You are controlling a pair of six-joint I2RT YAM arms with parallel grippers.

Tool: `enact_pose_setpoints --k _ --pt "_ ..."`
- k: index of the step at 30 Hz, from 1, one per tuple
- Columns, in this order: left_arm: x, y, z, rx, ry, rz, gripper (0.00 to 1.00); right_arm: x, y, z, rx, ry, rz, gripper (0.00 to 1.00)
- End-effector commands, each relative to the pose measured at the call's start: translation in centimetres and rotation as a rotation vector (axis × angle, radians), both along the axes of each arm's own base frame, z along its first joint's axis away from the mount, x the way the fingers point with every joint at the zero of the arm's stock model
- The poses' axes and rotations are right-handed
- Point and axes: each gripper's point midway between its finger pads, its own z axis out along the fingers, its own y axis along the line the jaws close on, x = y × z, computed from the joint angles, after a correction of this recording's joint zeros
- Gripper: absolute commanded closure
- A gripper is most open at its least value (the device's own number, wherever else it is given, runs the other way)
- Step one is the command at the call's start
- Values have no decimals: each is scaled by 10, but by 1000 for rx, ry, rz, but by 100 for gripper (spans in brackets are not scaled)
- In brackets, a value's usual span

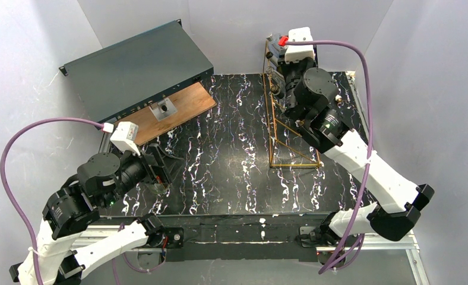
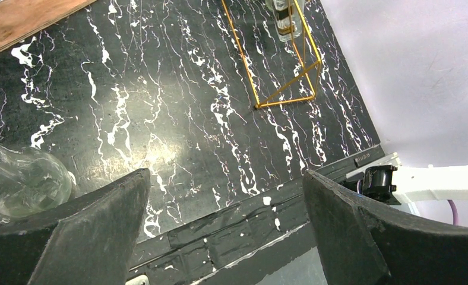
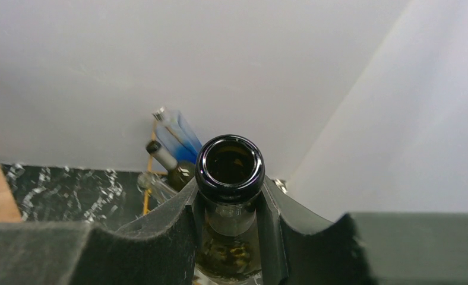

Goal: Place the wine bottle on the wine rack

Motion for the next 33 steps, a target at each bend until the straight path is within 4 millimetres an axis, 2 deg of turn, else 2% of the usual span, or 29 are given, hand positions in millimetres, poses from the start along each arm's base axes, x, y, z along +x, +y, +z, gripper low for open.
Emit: enact_pose_setpoints --k 1,7,12,17,24,33 --pt "3 -3 1 6 -2 -2 1 -11 -34 14 57 -53 -65 99" --pt "4 -6 -1 8 5 -12 0 4 -61 -24 0 24 -143 99" --pt "3 -8 -1 8 7 -20 1 17 -76 -58 -4 89 -159 99" --pt "2 -6 -1 7 0 -19 1 21 -88 -82 2 135 -166 99" --pt "3 -7 -3 14 6 -18 1 25 -90 -115 -1 202 -141 99" --pt "5 -10 -2 24 9 -26 1 33 -82 -141 -7 235 -75 99"
